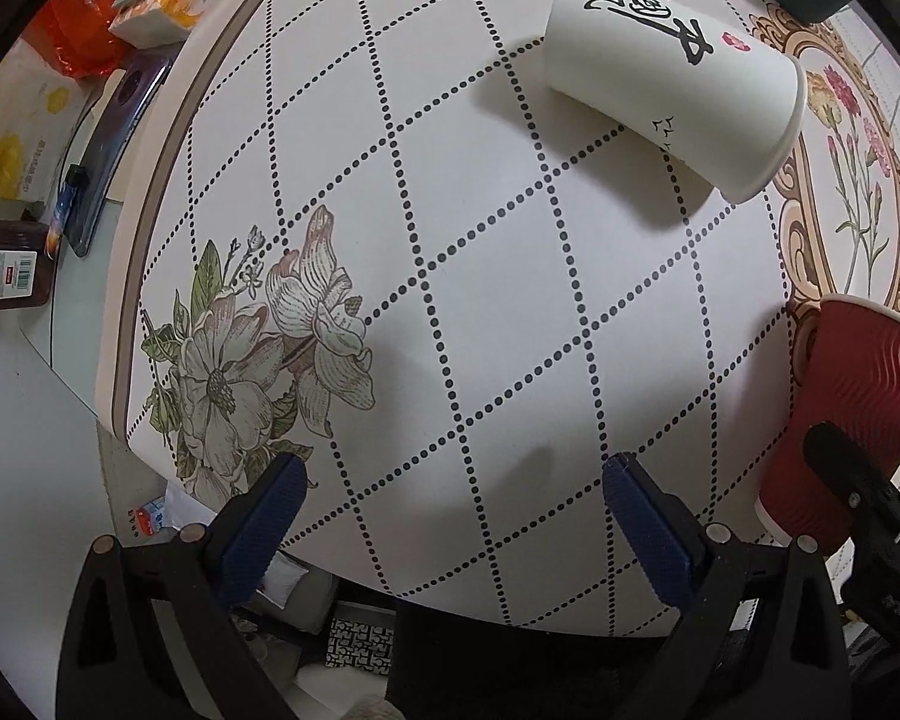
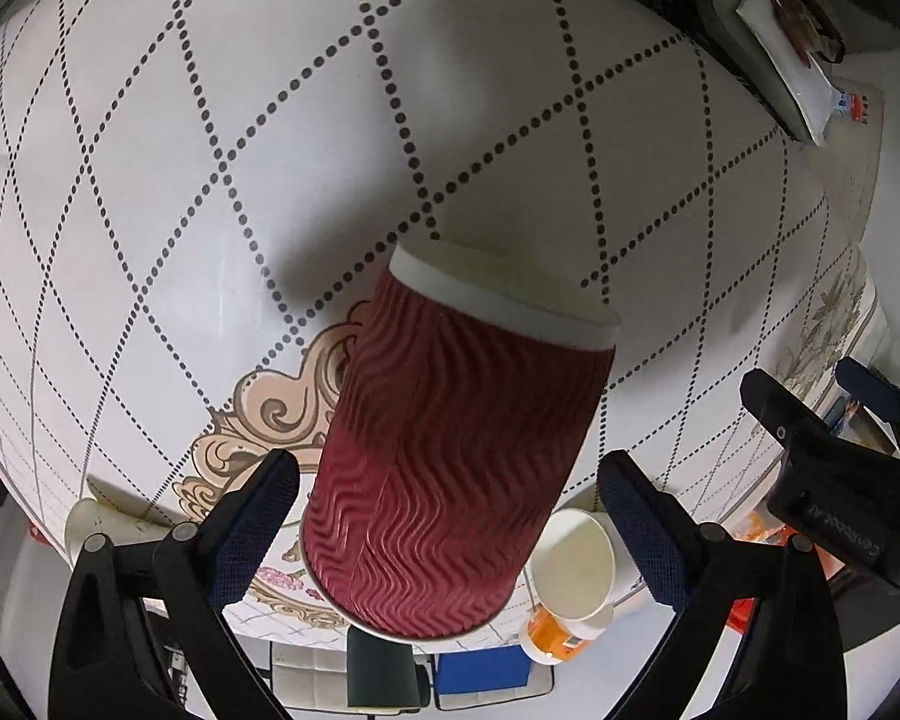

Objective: Flip cup upside down
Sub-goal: 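Roll the right tool sideways and close its fingers around the red cup, then lift the red cup with the right tool and rotate it rim-down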

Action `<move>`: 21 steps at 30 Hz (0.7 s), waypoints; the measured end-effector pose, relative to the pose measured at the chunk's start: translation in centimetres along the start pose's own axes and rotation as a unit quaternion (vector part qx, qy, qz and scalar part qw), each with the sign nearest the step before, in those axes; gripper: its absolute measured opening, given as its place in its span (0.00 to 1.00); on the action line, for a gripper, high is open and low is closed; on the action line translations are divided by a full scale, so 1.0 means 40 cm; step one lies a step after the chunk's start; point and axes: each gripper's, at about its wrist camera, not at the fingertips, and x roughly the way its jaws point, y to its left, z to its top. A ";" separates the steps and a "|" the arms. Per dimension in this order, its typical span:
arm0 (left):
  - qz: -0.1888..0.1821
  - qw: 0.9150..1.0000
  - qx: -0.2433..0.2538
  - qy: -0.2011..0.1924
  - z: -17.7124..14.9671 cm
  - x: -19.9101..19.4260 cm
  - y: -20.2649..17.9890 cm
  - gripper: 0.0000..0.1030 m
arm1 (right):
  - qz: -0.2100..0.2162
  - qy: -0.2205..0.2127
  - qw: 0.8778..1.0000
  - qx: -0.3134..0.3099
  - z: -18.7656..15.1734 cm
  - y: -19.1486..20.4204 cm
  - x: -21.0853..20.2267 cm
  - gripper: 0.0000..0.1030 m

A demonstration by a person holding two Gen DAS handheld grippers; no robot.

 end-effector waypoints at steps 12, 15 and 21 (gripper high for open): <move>0.000 1.000 0.009 0.001 0.018 -0.013 -0.015 0.99 | 0.007 -0.003 0.999 0.042 0.029 -0.015 0.004 0.79; 0.001 1.000 0.010 -0.001 0.019 -0.019 -0.019 0.99 | 0.009 0.002 0.998 0.065 0.028 -0.033 0.008 0.79; 0.006 1.000 0.012 -0.004 0.023 -0.032 -0.016 0.99 | 0.015 0.014 0.992 0.123 0.023 -0.086 0.013 0.79</move>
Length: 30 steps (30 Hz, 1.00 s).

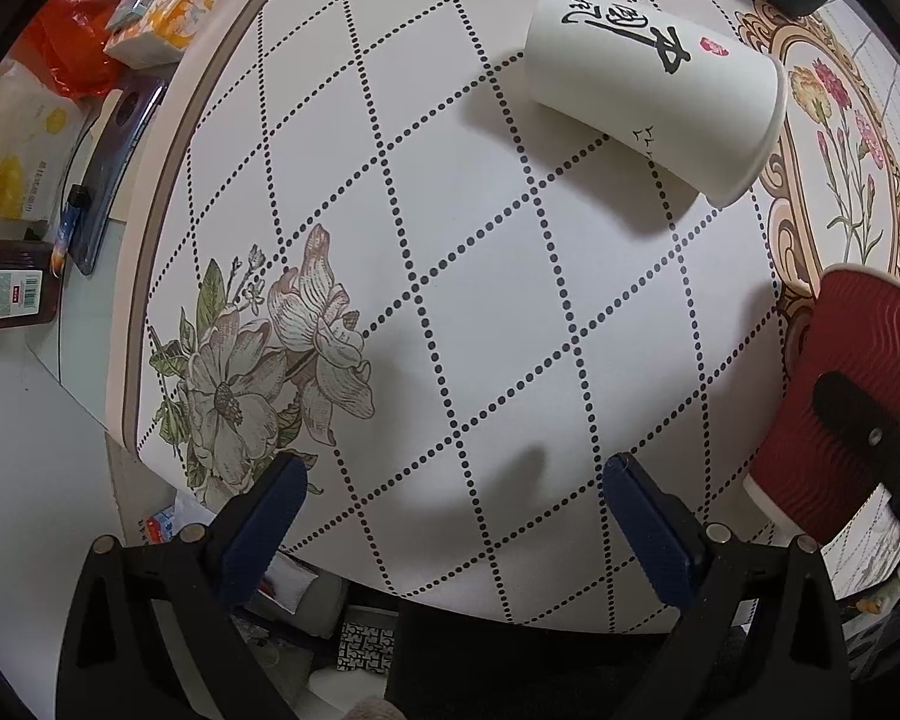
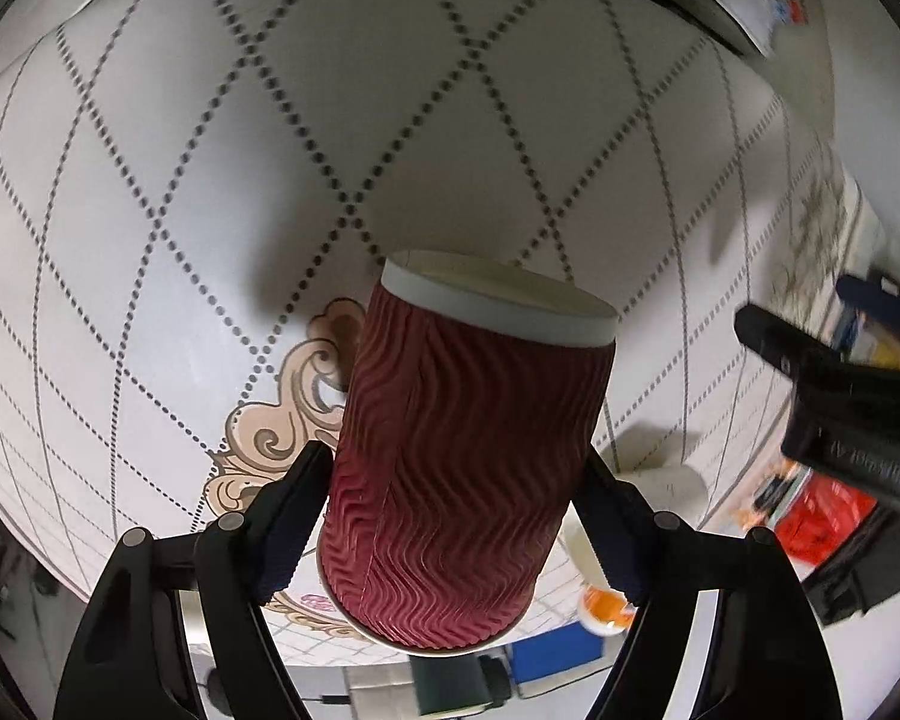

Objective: Flip cup upside down
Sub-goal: 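Lift the red cup with the right tool and rotate it rim-down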

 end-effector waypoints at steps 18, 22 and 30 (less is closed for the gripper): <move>0.013 1.000 0.014 -0.015 0.039 -0.047 0.023 0.98 | 0.186 0.033 0.892 0.411 -0.156 -0.172 0.052 0.79; 0.015 0.999 0.026 -0.019 0.047 -0.053 0.012 0.98 | 0.231 0.033 0.843 0.485 -0.199 -0.178 0.070 0.79; 0.014 0.999 0.043 -0.023 0.047 -0.061 -0.028 0.98 | 0.330 0.032 0.723 0.606 -0.261 -0.124 0.091 0.79</move>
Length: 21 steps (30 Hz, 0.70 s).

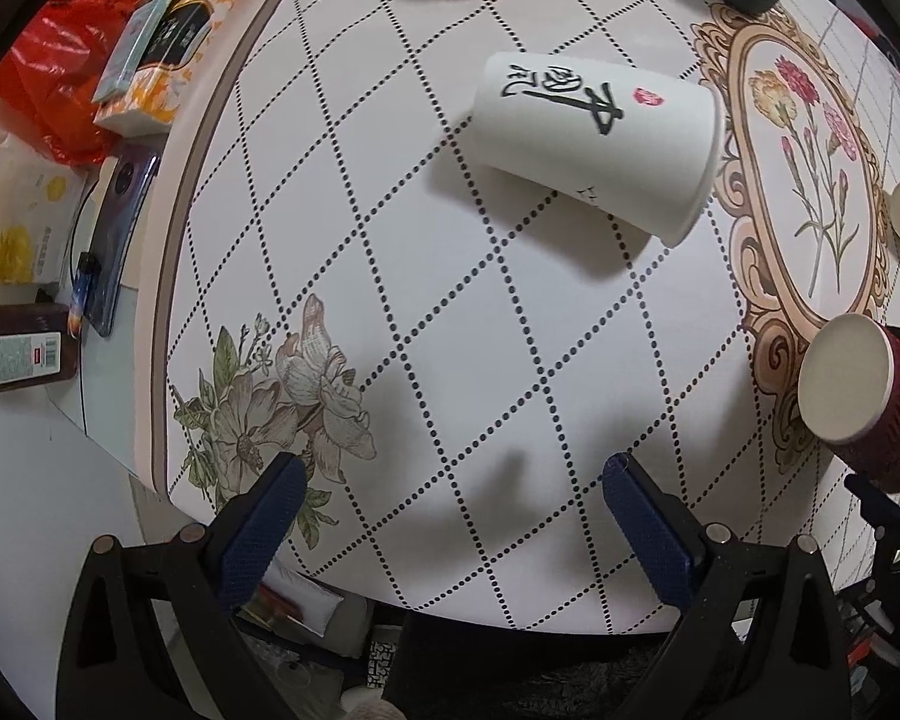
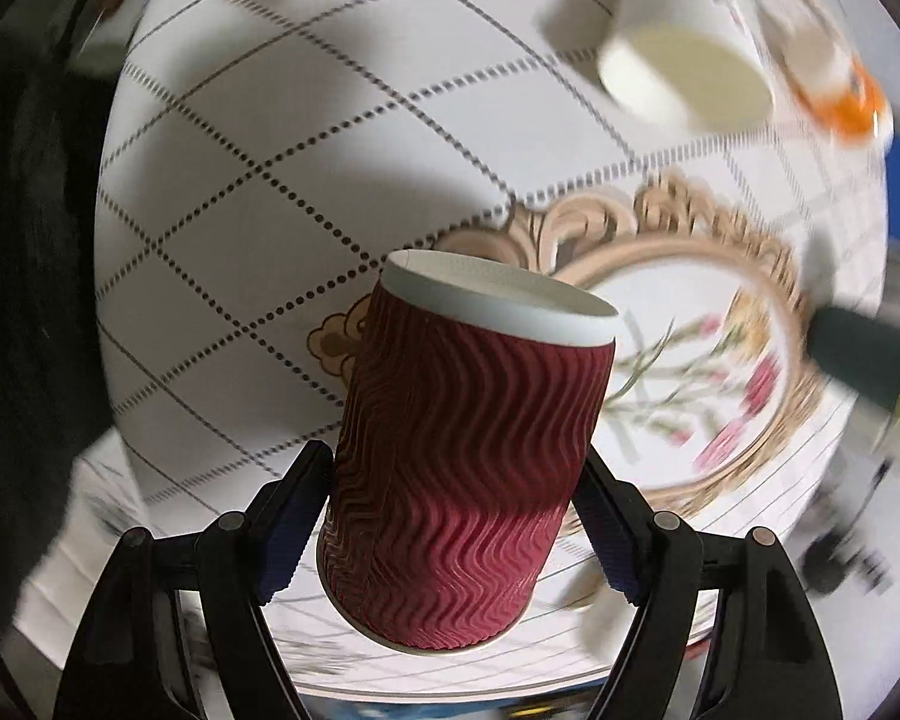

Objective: Flip cup upside down
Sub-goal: 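Lift the red cup with the right tool and rotate it rim-down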

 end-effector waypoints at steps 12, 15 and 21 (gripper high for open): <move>0.001 1.000 0.018 -0.002 0.021 -0.009 -0.074 0.98 | 0.150 0.021 0.960 0.233 -0.047 -0.114 0.056 0.79; 0.003 1.000 0.022 -0.003 0.016 -0.010 -0.083 0.98 | 0.175 0.030 0.943 0.281 -0.067 -0.153 0.076 0.79; 0.004 1.000 0.028 -0.002 -0.001 -0.012 -0.116 0.98 | 0.220 0.043 0.903 0.367 -0.122 -0.227 0.123 0.79</move>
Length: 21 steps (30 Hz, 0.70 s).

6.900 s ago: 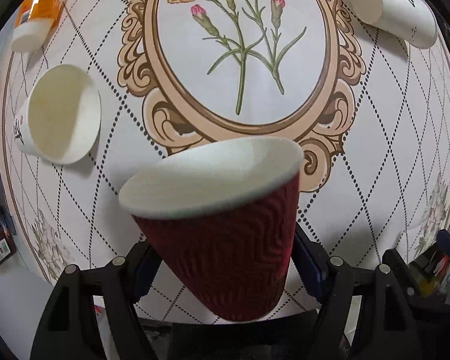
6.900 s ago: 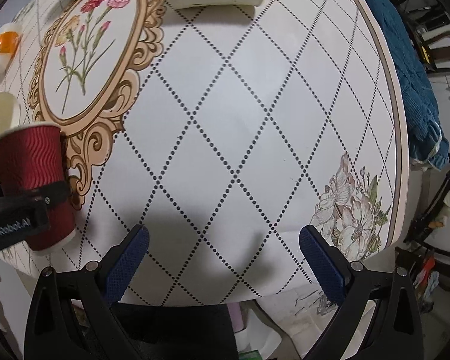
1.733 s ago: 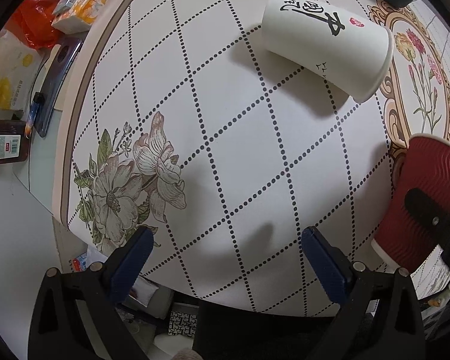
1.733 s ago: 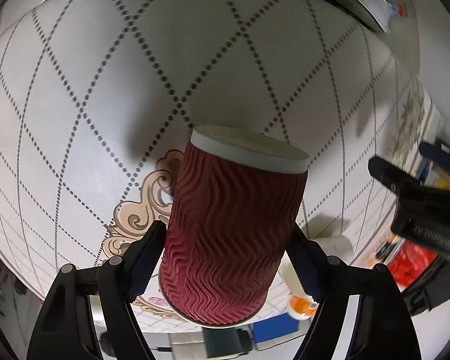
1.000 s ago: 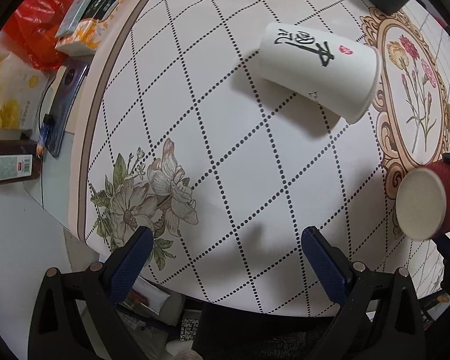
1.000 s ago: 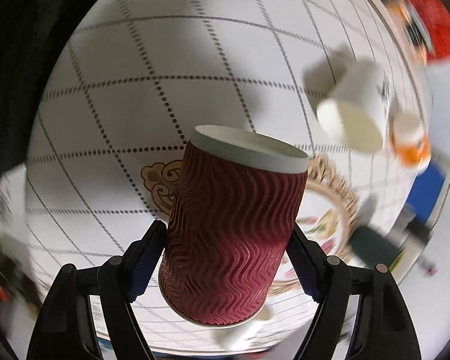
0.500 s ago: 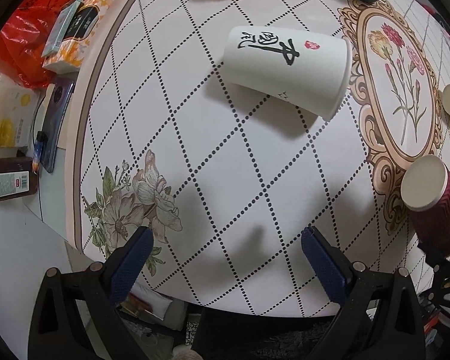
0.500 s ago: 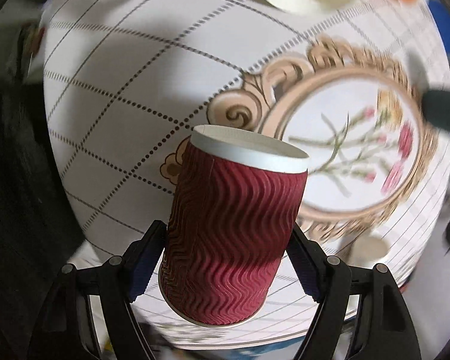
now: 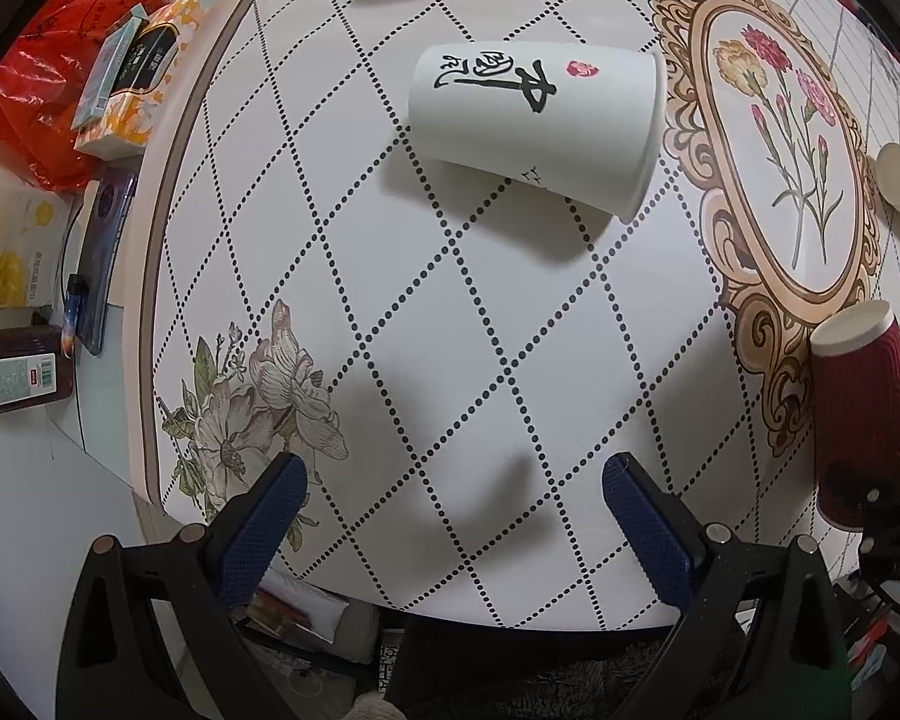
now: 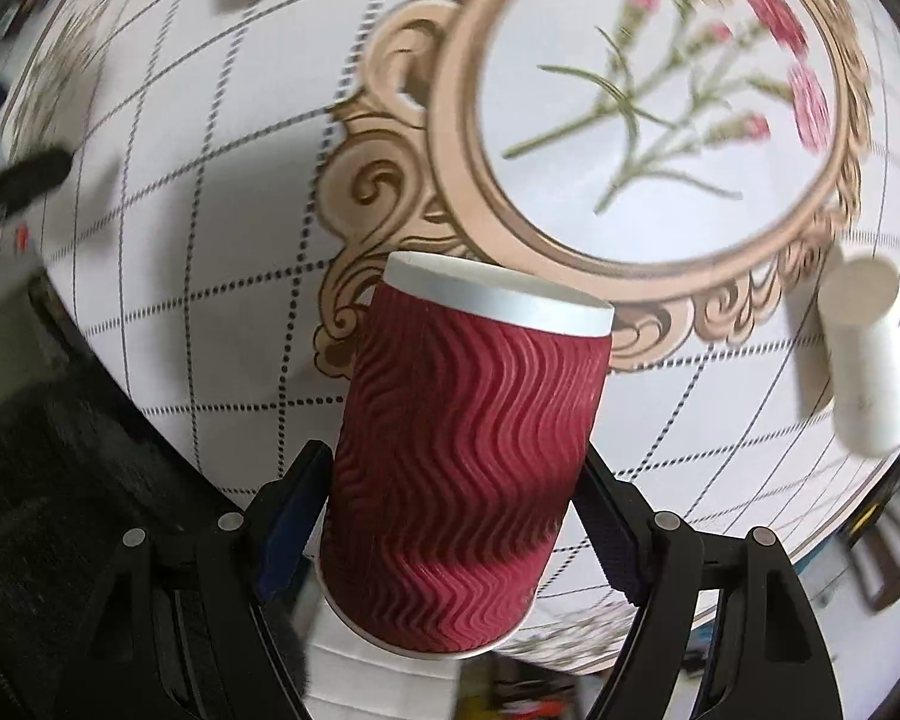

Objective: Flip cup upside down
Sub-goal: 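Lift the red cup with the right tool and rotate it rim-down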

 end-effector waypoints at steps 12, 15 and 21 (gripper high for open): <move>0.000 1.000 0.005 -0.001 -0.022 0.021 0.016 0.98 | 0.027 0.006 0.997 0.068 0.032 -0.047 0.006 0.84; 0.000 1.000 0.007 -0.001 -0.026 0.023 0.015 0.98 | 0.023 -0.013 0.996 0.083 0.050 -0.073 -0.014 0.84; 0.001 1.000 0.015 -0.004 -0.035 0.014 0.005 0.98 | 0.007 -0.052 0.993 0.106 0.051 -0.089 -0.068 0.70</move>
